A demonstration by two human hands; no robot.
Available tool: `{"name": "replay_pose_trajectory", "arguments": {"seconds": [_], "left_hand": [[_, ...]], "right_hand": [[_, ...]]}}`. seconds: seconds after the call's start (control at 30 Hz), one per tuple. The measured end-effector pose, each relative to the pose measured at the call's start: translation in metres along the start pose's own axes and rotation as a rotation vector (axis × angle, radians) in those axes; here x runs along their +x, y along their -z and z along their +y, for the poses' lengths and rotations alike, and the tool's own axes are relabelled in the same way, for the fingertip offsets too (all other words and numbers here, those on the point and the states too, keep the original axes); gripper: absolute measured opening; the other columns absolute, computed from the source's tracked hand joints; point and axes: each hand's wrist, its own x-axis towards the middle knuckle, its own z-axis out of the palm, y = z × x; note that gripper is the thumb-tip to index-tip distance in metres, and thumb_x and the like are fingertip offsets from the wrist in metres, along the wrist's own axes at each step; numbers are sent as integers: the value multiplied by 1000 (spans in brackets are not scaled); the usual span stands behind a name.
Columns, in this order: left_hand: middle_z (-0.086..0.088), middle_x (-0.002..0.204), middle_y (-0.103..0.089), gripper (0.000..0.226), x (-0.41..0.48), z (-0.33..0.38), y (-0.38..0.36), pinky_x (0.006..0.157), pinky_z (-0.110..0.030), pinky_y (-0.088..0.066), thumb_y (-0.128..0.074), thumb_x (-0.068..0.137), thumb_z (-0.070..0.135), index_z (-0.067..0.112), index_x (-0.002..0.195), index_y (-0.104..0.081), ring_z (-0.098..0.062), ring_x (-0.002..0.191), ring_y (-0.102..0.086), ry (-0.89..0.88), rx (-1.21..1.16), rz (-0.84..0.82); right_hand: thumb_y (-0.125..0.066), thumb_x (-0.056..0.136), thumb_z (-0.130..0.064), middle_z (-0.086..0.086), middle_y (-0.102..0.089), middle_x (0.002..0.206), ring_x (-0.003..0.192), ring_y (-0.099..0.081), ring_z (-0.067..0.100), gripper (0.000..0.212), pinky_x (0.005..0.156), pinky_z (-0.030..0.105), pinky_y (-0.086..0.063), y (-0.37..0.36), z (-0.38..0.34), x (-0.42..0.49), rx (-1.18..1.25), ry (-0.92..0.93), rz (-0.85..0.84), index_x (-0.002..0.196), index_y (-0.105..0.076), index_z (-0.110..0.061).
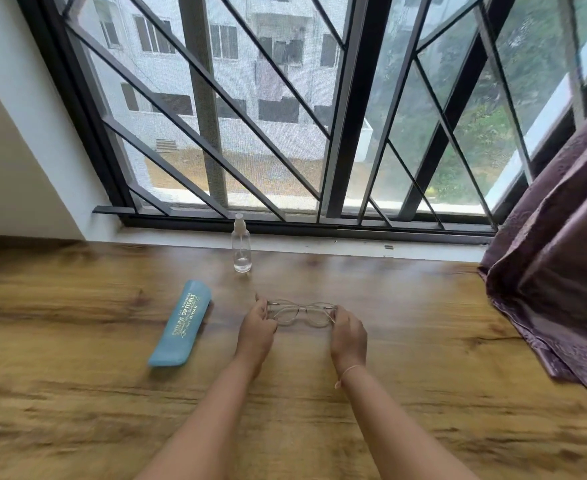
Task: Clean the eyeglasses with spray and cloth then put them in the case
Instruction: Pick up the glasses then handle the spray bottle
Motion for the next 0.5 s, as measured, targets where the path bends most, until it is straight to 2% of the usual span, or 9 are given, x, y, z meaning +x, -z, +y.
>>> {"name": "replay_pose_trajectory", "arguments": {"seconds": [0.03,0.07,0.1,0.13,0.2,0.27,0.33,0.4,0.5], "left_hand": [[12,117,-49,57,0,-2,0,80,-1,-36,-28,76,-24,12,113,-52,-8,117,-38,-3,7,-4],[9,122,-50,56,1,-4,2,87,-5,-36,-29,75,-24,12,111,-54,-9,122,-37,-3,26,4],[1,140,-41,58,3,-7,3,99,-12,-32,-30,74,-23,4,122,-49,-10,131,-32,-14,42,9],[-5,151,-26,64,3,-9,5,105,-18,-27,-30,74,-22,-3,135,-37,-10,136,-25,-22,69,12],[-4,155,-10,70,1,-8,5,101,-16,-26,-31,75,-21,-3,142,-24,-1,130,-23,-27,119,7],[2,152,-12,67,-2,-7,3,94,-13,-26,-33,76,-20,-4,141,-27,3,121,-26,-44,143,6],[7,148,-15,68,-2,-10,2,93,-13,-28,-35,77,-18,-1,142,-25,2,119,-30,-54,175,11],[4,152,-19,75,1,-16,2,94,-15,-31,-37,77,-14,6,146,-18,1,121,-33,-40,215,21],[0,148,-32,77,2,-16,2,90,-11,-29,-39,77,-13,8,147,-15,-2,120,-38,-39,265,37]], "right_hand": [[-25,76,-36,13,-66,94,93,-54,28,50,79,34,-37,0,1,-1,-4,3,10,83,-64,-6],[-25,76,-36,13,-66,94,92,-54,28,48,79,34,-37,1,2,-3,-5,4,15,81,-63,-6],[-25,76,-36,13,-66,94,93,-54,29,47,79,35,-37,0,4,-4,-5,8,17,79,-63,-7],[-25,76,-36,13,-66,96,96,-54,30,47,81,36,-37,0,5,-5,-6,4,18,80,-63,-7],[-26,76,-38,14,-65,106,105,-53,30,51,89,37,-38,-1,7,-5,-11,-3,24,89,-66,-9],[-26,76,-38,14,-65,110,109,-52,30,54,93,37,-37,-2,7,-5,-18,-3,27,95,-67,-10],[-26,76,-38,14,-65,108,108,-52,30,54,92,37,-37,-2,7,-5,-4,-3,36,94,-68,-11],[-26,76,-39,14,-65,110,110,-52,30,55,94,38,-37,-2,7,-6,5,-7,45,96,-68,-10],[-25,76,-39,15,-64,113,113,-50,30,58,95,37,-37,-3,6,-7,-1,5,59,102,-67,-8]]}}
